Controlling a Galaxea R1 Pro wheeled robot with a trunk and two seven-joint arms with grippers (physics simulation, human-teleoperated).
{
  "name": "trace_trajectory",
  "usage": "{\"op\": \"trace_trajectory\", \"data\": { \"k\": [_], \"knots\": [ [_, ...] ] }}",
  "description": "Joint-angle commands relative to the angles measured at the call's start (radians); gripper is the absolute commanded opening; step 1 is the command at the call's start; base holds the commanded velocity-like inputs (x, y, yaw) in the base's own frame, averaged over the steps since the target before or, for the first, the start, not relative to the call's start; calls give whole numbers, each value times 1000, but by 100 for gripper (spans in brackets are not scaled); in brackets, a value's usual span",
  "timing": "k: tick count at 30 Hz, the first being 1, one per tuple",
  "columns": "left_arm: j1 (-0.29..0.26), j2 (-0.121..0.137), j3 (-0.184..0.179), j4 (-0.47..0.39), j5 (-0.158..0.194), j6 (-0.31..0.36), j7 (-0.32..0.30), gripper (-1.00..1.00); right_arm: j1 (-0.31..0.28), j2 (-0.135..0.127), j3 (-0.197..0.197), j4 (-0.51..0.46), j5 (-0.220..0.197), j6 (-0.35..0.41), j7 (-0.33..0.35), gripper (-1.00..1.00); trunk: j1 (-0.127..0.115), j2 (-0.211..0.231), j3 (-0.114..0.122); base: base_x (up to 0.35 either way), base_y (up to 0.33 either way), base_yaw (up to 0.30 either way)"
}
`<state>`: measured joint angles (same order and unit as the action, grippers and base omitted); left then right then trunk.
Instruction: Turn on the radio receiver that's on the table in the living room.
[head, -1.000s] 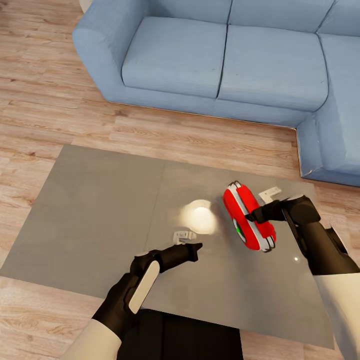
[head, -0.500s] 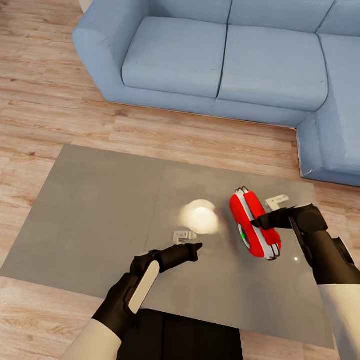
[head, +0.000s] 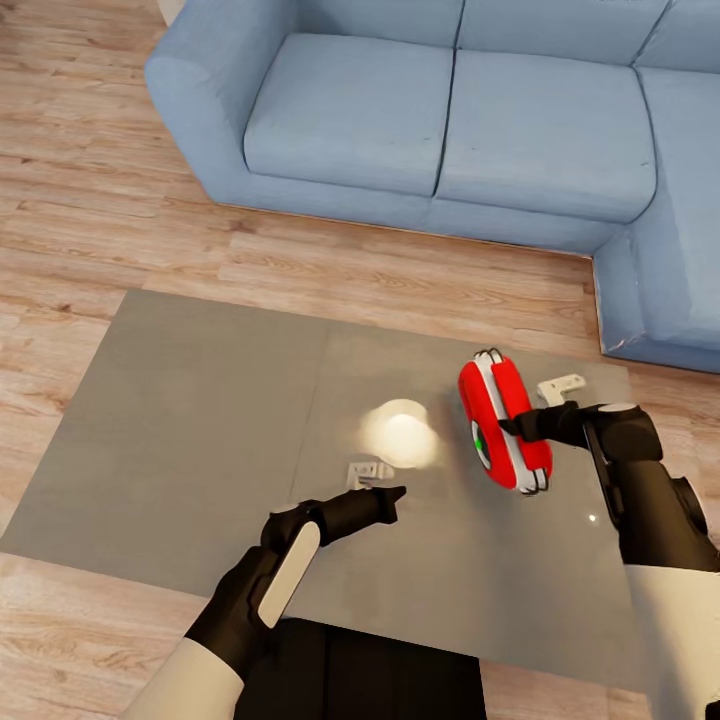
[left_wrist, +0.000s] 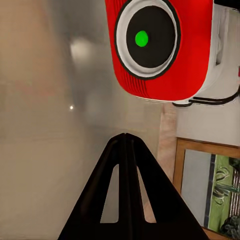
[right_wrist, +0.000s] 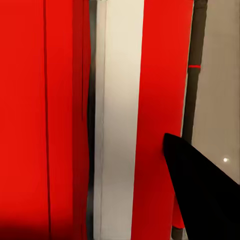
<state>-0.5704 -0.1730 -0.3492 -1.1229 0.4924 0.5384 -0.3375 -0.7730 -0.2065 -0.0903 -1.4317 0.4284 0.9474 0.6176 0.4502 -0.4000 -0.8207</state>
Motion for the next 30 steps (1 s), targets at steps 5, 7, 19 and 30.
{"op": "trace_trajectory", "data": {
  "k": [5, 7, 19, 30],
  "knots": [
    [1, -1, -1, 0, 0, 0, 0, -100, 0, 47, -2, 58, -3, -106, -57, -100, 0, 0, 0, 0, 0, 0],
    [1, -1, -2, 1, 0, 0, 0, -100, 0, 50, -3, 74, -3, -137, -61, -100, 0, 0, 0, 0, 0, 0],
    [0, -1, -3, 2, 0, 0, 0, -100, 0, 53, -24, 172, -9, -270, -75, -100, 0, 0, 0, 0, 0, 0],
    [1, -1, -3, 2, 0, 0, 0, -100, 0, 53, -31, 176, -10, -277, -75, -100, 0, 0, 0, 0, 0, 0]
  ]
}}
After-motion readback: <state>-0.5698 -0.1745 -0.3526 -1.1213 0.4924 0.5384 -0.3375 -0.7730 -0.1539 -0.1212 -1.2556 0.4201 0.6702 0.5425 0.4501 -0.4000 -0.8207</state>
